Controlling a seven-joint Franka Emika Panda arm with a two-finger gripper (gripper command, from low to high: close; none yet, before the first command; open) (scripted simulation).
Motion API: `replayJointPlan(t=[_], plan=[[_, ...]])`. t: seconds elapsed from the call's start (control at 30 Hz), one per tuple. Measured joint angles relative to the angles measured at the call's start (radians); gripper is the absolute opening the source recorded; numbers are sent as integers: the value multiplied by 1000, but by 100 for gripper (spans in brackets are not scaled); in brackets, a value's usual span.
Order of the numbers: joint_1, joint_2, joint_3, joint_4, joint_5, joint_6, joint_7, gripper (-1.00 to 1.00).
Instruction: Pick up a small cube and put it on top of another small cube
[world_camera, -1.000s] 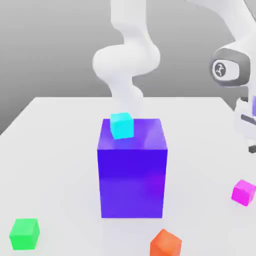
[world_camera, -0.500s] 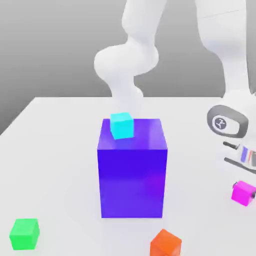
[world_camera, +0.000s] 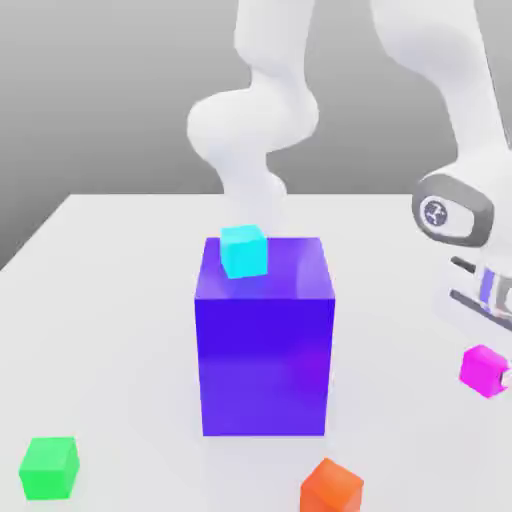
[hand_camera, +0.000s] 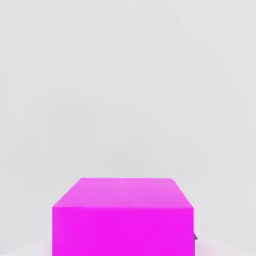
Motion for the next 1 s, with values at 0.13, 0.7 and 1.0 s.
replayJointPlan(t=[0.13, 0.7, 1.0], plan=[[-86, 9, -78, 33, 37, -21, 14, -100], [-546, -4, -402, 126, 172, -159, -186, -100], [-726, 133, -365, 165, 324, -81, -394, 100]])
